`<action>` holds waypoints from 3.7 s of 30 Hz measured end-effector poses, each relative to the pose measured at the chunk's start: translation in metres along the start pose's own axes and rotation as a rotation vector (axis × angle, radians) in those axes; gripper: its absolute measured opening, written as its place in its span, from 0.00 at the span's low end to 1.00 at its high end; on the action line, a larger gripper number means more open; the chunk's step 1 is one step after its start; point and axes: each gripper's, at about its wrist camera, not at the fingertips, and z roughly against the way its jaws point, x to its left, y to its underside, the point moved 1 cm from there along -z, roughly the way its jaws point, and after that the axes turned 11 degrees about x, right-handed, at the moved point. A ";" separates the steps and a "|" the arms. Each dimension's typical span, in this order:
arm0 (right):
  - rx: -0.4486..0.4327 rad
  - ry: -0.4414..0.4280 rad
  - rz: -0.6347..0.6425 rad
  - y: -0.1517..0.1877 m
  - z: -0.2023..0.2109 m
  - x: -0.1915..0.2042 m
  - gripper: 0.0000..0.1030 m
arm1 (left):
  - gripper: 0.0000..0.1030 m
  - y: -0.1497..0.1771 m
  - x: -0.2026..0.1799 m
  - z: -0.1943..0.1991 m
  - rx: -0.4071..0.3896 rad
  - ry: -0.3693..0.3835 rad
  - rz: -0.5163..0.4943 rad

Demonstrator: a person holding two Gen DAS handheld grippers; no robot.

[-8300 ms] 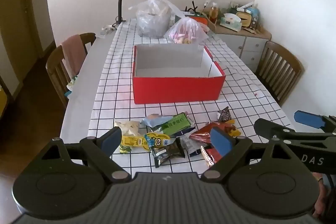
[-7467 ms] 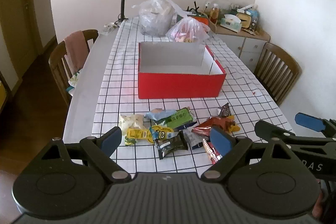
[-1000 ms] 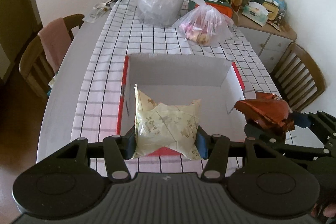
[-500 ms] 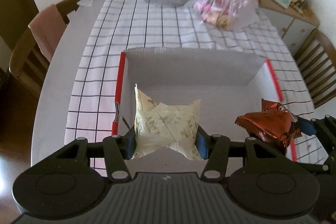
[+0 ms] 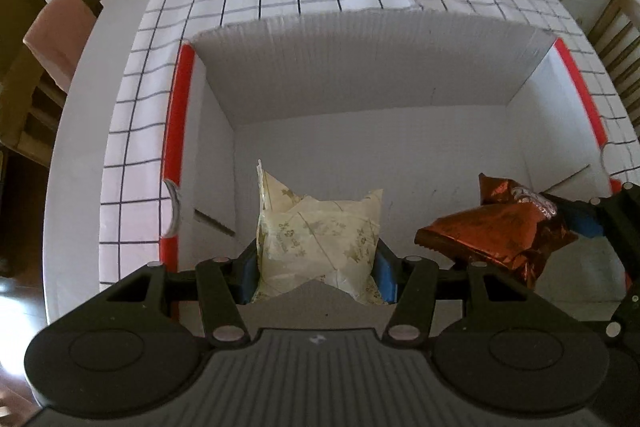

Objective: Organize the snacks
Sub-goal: 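Carry both snacks over the red box and open both tools to drop them, then move both tools back toward the remaining snack pile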

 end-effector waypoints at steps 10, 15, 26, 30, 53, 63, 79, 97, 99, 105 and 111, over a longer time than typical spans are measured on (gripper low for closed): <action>-0.014 -0.005 -0.020 0.000 0.006 0.000 0.76 | 0.56 0.008 -0.003 -0.005 0.015 0.005 -0.007; -0.052 -0.001 -0.027 0.002 0.023 -0.002 0.81 | 0.60 0.014 -0.001 0.008 -0.020 0.016 -0.001; -0.163 -0.002 -0.070 0.015 0.077 -0.009 0.86 | 0.61 0.036 0.010 0.056 -0.129 0.054 0.034; -0.195 -0.017 -0.083 0.024 0.098 -0.008 0.86 | 0.61 0.049 0.011 0.075 -0.170 0.065 0.035; -0.382 -0.143 -0.113 0.125 0.196 0.022 1.00 | 0.76 0.179 0.020 0.163 -0.384 0.183 0.012; -0.401 -0.168 -0.144 0.175 0.200 0.035 1.00 | 0.79 0.233 0.029 0.161 -0.393 0.188 0.015; -0.245 -0.095 -0.255 0.247 0.135 0.050 1.00 | 0.89 0.287 0.051 0.100 -0.282 0.204 0.106; -0.106 -0.052 -0.258 0.259 0.078 0.068 1.00 | 0.89 0.292 0.011 0.025 -0.186 0.105 -0.111; -0.104 -0.054 -0.320 0.252 0.076 0.059 1.00 | 0.89 0.289 0.008 0.023 -0.196 0.089 -0.132; -0.059 -0.049 -0.484 0.236 0.061 0.038 1.00 | 0.89 0.285 -0.001 0.018 -0.222 0.076 -0.223; -0.002 -0.037 -0.534 0.233 0.045 0.037 1.00 | 0.89 0.285 -0.019 0.011 -0.253 0.023 -0.419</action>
